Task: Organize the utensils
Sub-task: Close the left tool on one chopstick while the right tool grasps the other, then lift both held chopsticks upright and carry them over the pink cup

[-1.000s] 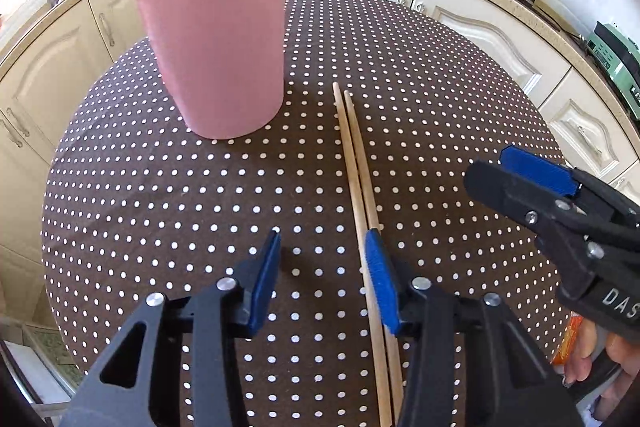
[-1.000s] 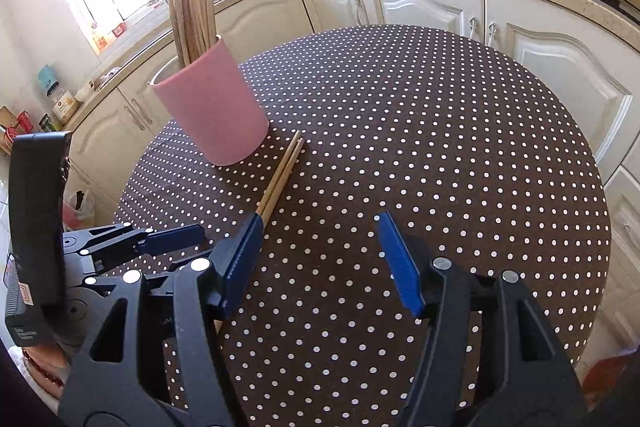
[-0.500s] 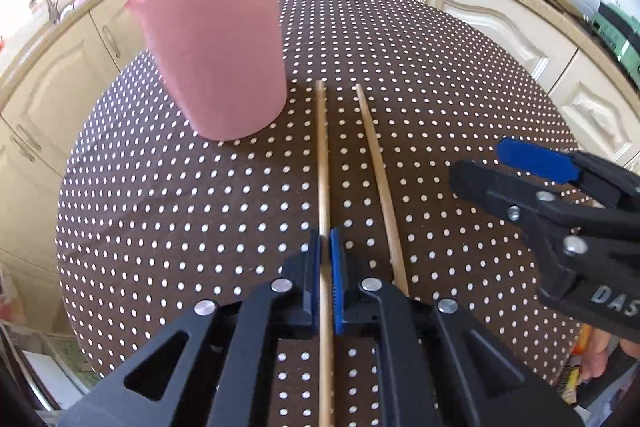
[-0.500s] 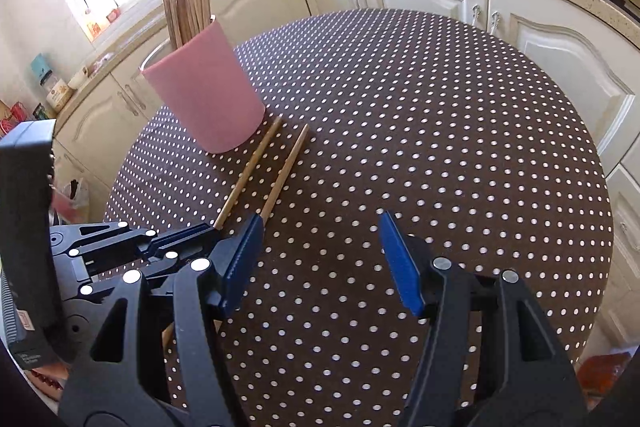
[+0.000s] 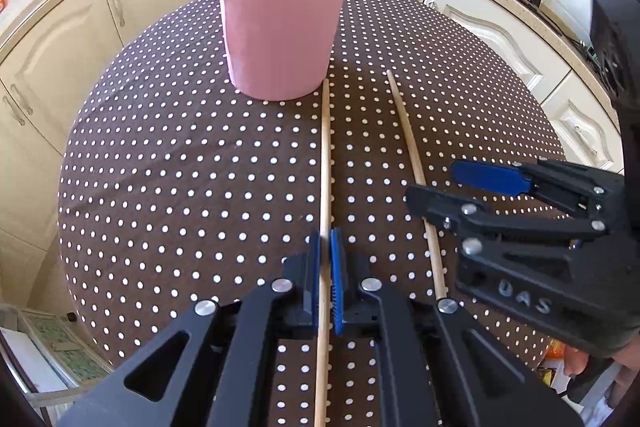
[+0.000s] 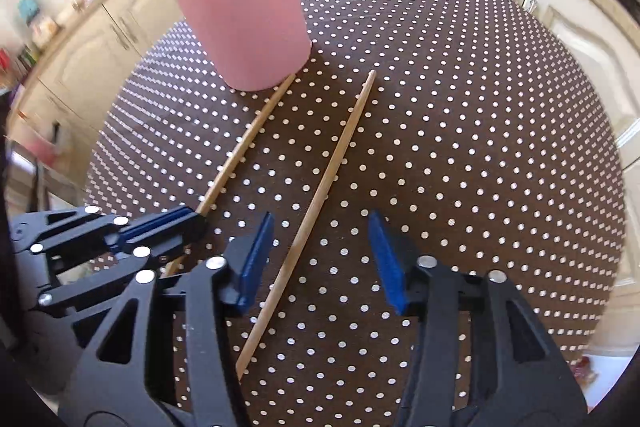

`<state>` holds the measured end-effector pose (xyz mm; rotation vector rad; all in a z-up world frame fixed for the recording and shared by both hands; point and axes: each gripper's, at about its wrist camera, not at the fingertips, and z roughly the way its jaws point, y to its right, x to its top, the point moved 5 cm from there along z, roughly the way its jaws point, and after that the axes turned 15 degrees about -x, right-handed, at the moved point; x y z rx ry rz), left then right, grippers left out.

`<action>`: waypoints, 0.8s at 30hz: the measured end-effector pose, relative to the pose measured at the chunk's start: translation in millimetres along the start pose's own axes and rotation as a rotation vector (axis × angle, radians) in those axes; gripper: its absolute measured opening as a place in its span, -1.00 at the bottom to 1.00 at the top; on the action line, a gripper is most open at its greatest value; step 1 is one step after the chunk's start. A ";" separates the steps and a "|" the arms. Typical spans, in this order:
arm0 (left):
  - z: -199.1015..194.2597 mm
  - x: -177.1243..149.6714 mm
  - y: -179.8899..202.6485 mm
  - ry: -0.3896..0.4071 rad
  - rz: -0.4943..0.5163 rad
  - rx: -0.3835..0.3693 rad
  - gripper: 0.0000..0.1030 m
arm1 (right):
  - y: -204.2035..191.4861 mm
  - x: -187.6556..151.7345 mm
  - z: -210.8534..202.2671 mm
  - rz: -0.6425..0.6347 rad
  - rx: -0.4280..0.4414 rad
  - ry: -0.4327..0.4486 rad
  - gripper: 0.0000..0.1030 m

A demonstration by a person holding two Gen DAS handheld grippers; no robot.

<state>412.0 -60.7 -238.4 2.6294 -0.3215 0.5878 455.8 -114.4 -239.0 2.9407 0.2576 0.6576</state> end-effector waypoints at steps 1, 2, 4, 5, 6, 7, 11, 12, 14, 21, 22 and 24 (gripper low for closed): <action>-1.1 -0.6 -1.3 -0.004 0.002 -0.002 -0.89 | -3.5 0.7 0.9 -0.017 -0.024 -0.006 -0.31; -1.9 -0.8 -2.6 -0.008 0.001 -0.005 -0.89 | -10.3 1.1 2.5 -0.054 -0.054 -0.011 -0.34; -1.8 0.4 -3.1 -0.016 -0.008 -0.009 -0.89 | -15.8 2.9 3.8 -0.101 -0.079 -0.027 -0.36; -7.7 -3.0 -7.9 -0.020 -0.010 -0.009 -0.89 | -17.6 3.6 4.3 -0.101 -0.076 -0.040 -0.36; -7.0 -1.8 -7.9 -0.023 -0.011 -0.008 -0.89 | -18.0 4.5 4.9 -0.109 -0.076 -0.049 -0.37; -6.6 -1.3 -7.3 -0.026 -0.009 -0.006 -0.89 | -18.5 5.1 5.5 -0.121 -0.075 -0.058 -0.38; -3.8 2.2 -5.9 -0.040 -0.002 0.001 -0.88 | -17.2 11.4 7.3 -0.158 -0.076 -0.098 -0.66; -3.5 3.0 -6.3 -0.042 -0.001 0.002 -0.88 | -17.1 13.6 7.6 -0.168 -0.077 -0.108 -0.72; -2.4 5.1 -6.0 -0.041 -0.001 0.002 -0.88 | -14.9 19.5 10.8 -0.182 -0.076 -0.120 -0.74; -2.3 7.3 -10.1 -0.061 -0.010 -0.008 -0.88 | -15.5 30.2 13.6 -0.198 -0.066 -0.116 -0.88; -1.7 7.9 -10.1 -0.062 -0.008 -0.006 -0.88 | -16.2 28.9 13.4 -0.194 -0.061 -0.111 -0.88; -1.7 6.9 -8.1 -0.059 0.014 0.010 -0.89 | -11.4 25.0 14.2 -0.185 -0.053 -0.098 -0.89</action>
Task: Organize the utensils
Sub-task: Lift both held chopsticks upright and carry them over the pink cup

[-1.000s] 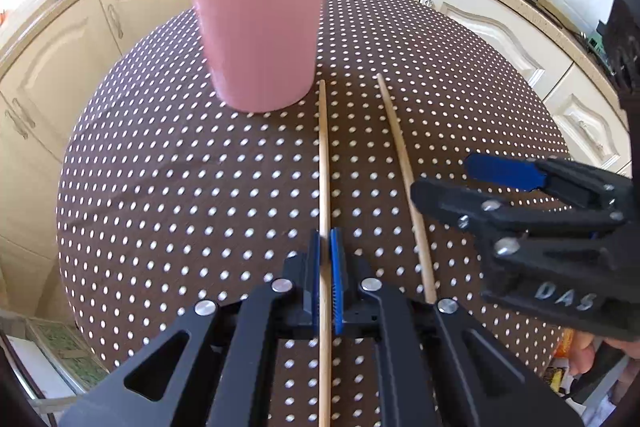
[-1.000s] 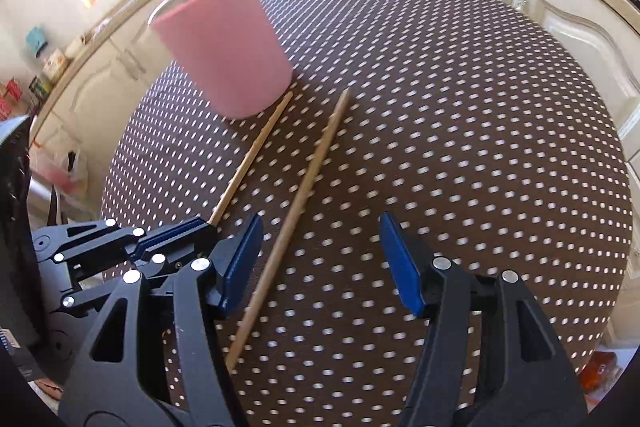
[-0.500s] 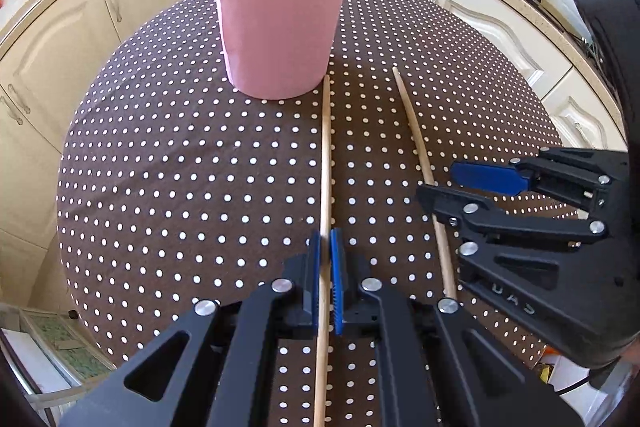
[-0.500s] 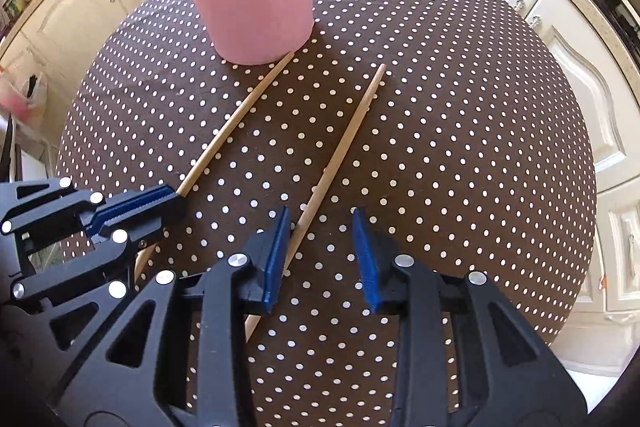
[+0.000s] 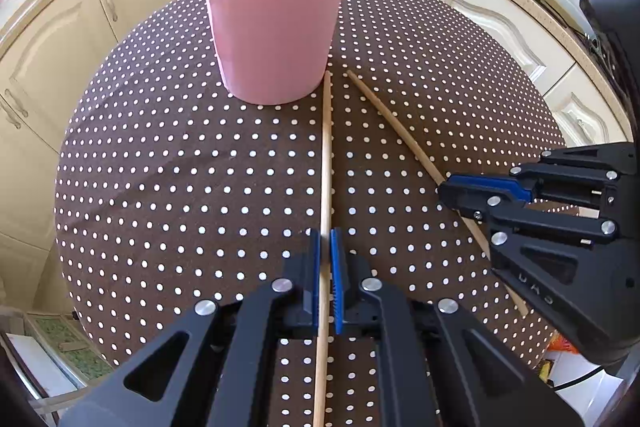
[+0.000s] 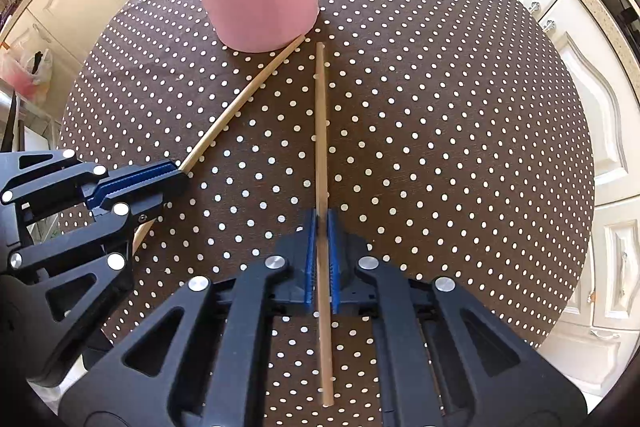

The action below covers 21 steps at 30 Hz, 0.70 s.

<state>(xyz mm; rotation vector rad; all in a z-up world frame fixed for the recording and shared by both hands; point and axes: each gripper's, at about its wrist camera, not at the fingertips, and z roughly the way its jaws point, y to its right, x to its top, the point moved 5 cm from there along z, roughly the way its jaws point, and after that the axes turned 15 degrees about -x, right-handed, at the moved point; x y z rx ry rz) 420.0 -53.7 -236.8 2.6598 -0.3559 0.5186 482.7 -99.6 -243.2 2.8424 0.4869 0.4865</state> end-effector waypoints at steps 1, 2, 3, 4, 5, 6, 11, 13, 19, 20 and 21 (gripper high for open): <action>0.2 -0.4 1.2 0.005 0.013 0.009 -0.89 | 1.0 -0.1 -0.1 0.006 0.004 0.011 -0.89; 0.6 -1.1 3.0 0.012 0.022 0.017 -0.89 | 3.7 -2.4 0.9 0.013 0.006 0.023 -0.89; 0.5 -1.6 4.3 0.020 0.032 0.026 -0.89 | 6.6 -4.8 0.8 0.023 0.010 0.033 -0.89; 0.5 -2.2 6.4 0.026 0.034 0.028 -0.90 | 8.9 -9.8 1.0 0.030 0.016 0.043 -0.89; 0.1 -2.4 6.7 0.032 0.030 0.025 -0.90 | 10.7 -12.3 0.4 0.039 0.026 0.058 -0.89; -0.4 -2.5 7.0 0.038 0.022 0.017 -0.90 | 13.8 -14.5 -0.5 0.052 0.031 0.072 -0.89; -7.9 -5.4 13.8 0.083 0.023 -0.014 -0.90 | 30.5 -31.1 -16.6 0.111 0.104 0.145 -0.89; -15.2 -5.5 20.6 0.109 0.039 -0.029 -0.90 | 37.5 -32.4 -26.9 0.135 0.139 0.180 -0.89; -46.8 1.0 48.3 0.229 0.101 -0.069 -0.90 | 63.6 -32.3 -64.7 0.190 0.204 0.299 -0.89; -54.0 2.6 53.0 0.255 0.111 -0.077 -0.90 | 68.0 -32.9 -71.1 0.198 0.210 0.320 -0.89; -60.1 4.3 56.7 0.277 0.117 -0.081 -0.90 | 71.7 -33.3 -78.4 0.203 0.212 0.344 -0.89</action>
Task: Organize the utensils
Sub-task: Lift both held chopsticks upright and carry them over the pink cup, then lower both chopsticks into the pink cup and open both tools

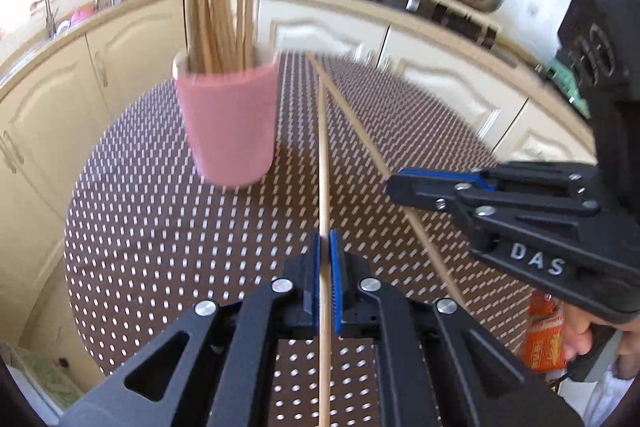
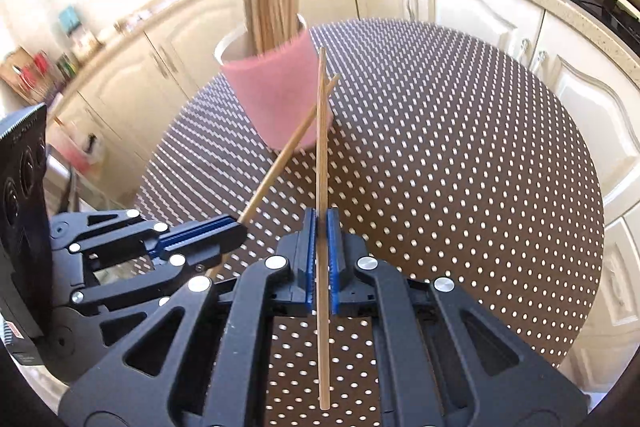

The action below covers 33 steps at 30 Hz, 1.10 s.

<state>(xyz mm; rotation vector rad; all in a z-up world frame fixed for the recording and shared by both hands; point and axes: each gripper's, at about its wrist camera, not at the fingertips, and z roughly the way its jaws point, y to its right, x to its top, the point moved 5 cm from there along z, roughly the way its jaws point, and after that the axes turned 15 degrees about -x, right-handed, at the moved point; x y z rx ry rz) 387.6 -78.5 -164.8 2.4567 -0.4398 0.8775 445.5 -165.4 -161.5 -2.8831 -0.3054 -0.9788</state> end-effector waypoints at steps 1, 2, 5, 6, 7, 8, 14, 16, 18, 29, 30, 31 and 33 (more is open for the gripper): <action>-6.4 4.2 3.9 0.030 0.008 -0.007 -0.90 | 0.6 5.6 -7.9 0.005 0.008 0.018 -0.89; -12.5 8.1 7.3 0.058 0.013 -0.014 -0.90 | 3.1 9.4 -15.0 0.017 0.024 0.042 -0.89; -29.3 19.0 13.5 0.133 0.038 -0.019 -0.90 | 6.3 19.5 -32.7 0.033 0.046 0.113 -0.89; -36.1 23.1 14.0 0.162 0.043 -0.021 -0.90 | 5.5 22.3 -38.9 0.036 0.063 0.134 -0.89; -39.3 26.2 14.7 0.180 0.044 -0.029 -0.90 | 4.5 25.1 -44.6 0.038 0.071 0.157 -0.89; -43.7 29.4 14.5 0.198 0.042 -0.038 -0.90 | -4.2 30.4 -46.2 0.039 0.073 0.179 -0.89; -61.6 51.5 9.7 0.301 0.047 -0.065 -0.90 | -17.2 57.5 -56.1 0.062 0.129 0.268 -0.89; -65.0 58.1 7.7 0.329 0.050 -0.075 -0.90 | -19.9 66.1 -60.1 0.071 0.150 0.296 -0.89; -72.0 66.8 4.5 0.369 0.052 -0.091 -0.90 | -20.4 76.3 -65.3 0.083 0.166 0.335 -0.89; -101.8 120.5 -35.0 0.629 0.018 -0.038 -0.90 | -21.8 123.7 -69.6 0.147 0.162 0.506 -0.89; -99.5 125.2 -38.7 0.641 0.018 -0.028 -0.90 | -21.7 127.3 -66.7 0.153 0.161 0.516 -0.89; -99.2 128.8 -42.6 0.652 0.020 -0.014 -0.90 | -20.4 131.4 -64.1 0.159 0.158 0.526 -0.89; -92.6 136.7 -49.4 0.670 0.026 -0.001 -0.90 | -20.6 139.4 -58.0 0.162 0.148 0.546 -0.89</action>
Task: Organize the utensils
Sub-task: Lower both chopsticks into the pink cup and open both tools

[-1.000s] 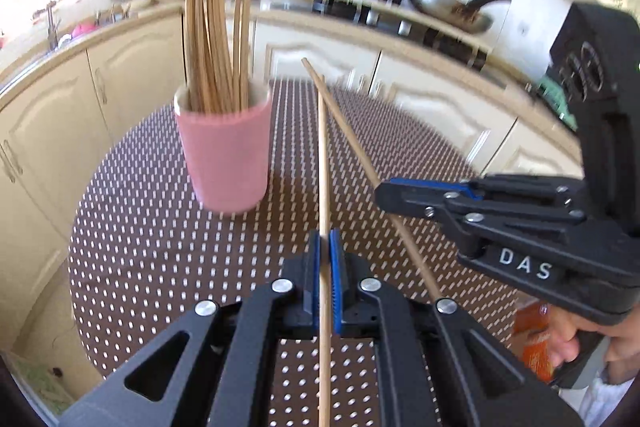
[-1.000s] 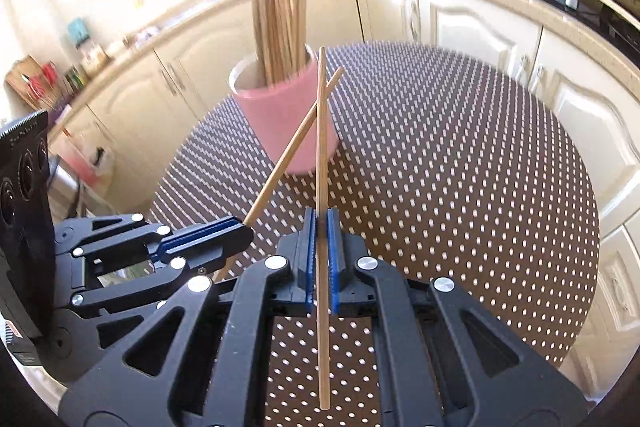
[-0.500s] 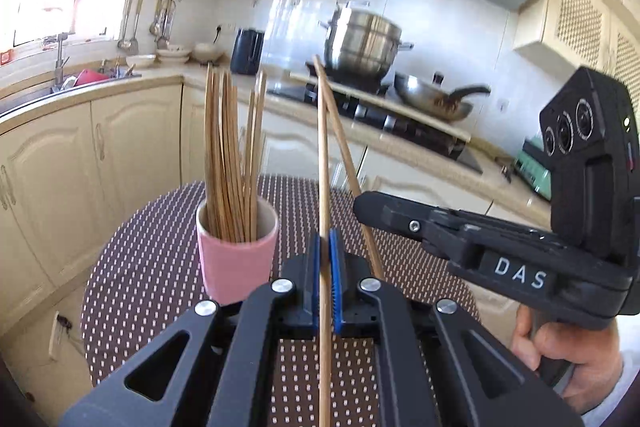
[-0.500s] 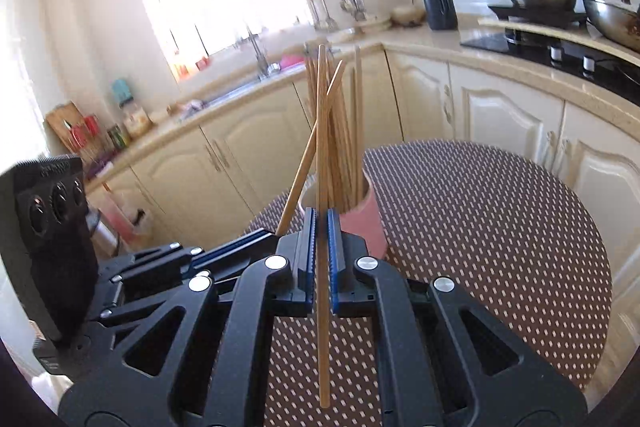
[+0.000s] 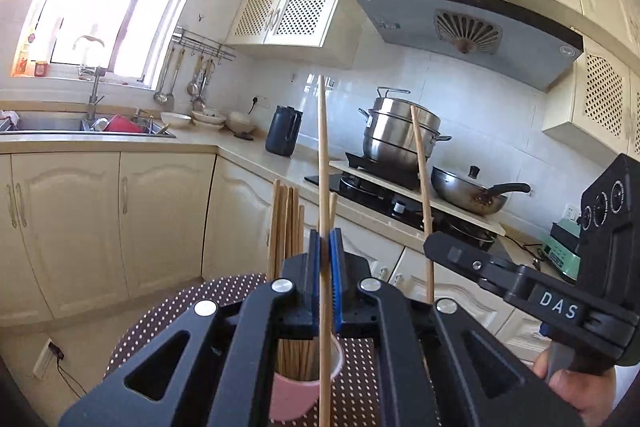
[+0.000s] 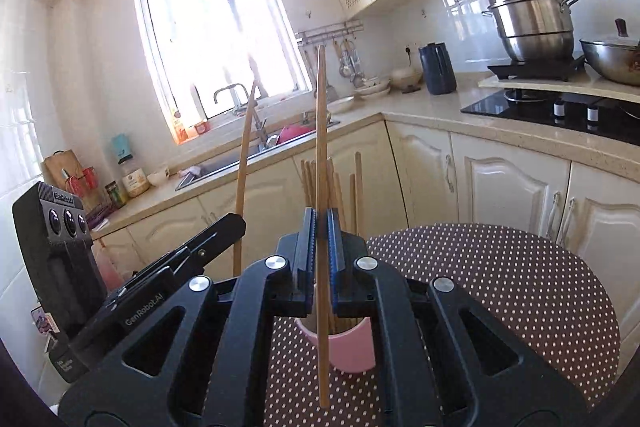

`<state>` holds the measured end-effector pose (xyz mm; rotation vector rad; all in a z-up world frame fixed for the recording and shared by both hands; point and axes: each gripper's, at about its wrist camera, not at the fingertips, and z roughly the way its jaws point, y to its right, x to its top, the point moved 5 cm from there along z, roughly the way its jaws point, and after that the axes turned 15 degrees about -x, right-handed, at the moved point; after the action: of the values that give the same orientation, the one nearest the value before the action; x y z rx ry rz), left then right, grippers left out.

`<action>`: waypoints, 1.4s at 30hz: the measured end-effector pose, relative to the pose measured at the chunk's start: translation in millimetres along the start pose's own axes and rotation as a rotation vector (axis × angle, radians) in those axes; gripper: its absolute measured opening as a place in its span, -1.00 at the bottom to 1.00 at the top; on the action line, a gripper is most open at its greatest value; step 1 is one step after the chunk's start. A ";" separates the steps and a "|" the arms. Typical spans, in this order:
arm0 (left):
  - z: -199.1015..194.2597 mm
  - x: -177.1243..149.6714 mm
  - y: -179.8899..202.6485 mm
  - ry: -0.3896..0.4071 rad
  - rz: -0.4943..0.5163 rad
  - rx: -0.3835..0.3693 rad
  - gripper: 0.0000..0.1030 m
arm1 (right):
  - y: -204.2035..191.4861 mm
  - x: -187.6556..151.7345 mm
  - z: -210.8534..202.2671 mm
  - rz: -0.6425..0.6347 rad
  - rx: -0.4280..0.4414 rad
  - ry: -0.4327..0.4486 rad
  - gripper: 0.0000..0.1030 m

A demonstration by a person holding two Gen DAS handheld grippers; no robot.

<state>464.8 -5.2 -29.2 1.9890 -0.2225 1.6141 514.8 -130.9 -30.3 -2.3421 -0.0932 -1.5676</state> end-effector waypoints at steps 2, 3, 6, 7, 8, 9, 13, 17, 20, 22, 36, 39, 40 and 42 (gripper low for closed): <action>8.3 1.0 -5.7 0.023 0.012 0.021 -0.90 | -0.7 2.5 9.2 0.000 -0.004 0.025 -0.89; 13.9 1.0 -7.5 0.033 0.017 0.022 -0.90 | -2.0 3.4 13.5 -0.006 -0.010 0.039 -0.89; 26.8 -3.4 -12.2 0.050 0.024 0.033 -0.90 | -4.2 3.1 28.9 -0.008 -0.003 0.060 -0.89; 29.8 -5.0 -14.7 0.057 0.030 0.042 -0.90 | -5.2 2.6 34.4 -0.009 -0.005 0.071 -0.89; 34.1 -6.9 -16.1 0.058 0.037 0.045 -0.90 | -6.0 1.3 38.7 -0.009 0.002 0.077 -0.89; 38.1 -9.0 -18.2 0.061 0.040 0.055 -0.90 | -6.6 -0.2 42.2 -0.006 0.005 0.085 -0.89; 47.1 -17.7 -27.0 0.063 0.061 0.076 -0.90 | -7.5 -6.9 58.4 -0.004 0.016 0.114 -0.89; 51.2 -29.1 -33.3 0.051 0.070 0.091 -0.90 | -5.8 -16.2 69.0 0.005 0.024 0.116 -0.89; 53.8 -38.1 -37.0 0.039 0.070 0.105 -0.90 | -4.9 -22.3 73.9 -0.007 0.020 0.114 -0.89; 56.1 -44.2 -38.4 0.021 0.070 0.106 -0.90 | -4.7 -27.2 76.0 -0.017 0.023 0.105 -0.88; 43.1 -75.2 -36.7 -0.067 0.120 0.122 -0.89 | 0.3 -59.7 63.8 -0.088 0.036 0.069 -0.88; 37.4 -77.6 -37.4 -0.075 0.109 0.113 -0.89 | -2.1 -65.9 57.3 -0.118 0.035 0.070 -0.88; 36.2 -77.8 -37.3 -0.077 0.113 0.115 -0.89 | -2.7 -67.9 56.4 -0.130 0.031 0.068 -0.88; 33.7 -79.5 -37.5 -0.083 0.117 0.122 -0.89 | -5.3 -73.8 54.1 -0.156 0.026 0.064 -0.88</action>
<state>489.9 -8.7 -119.9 2.1746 -0.2831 1.6537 532.5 -100.6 -115.0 -2.3112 -0.2855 -1.7008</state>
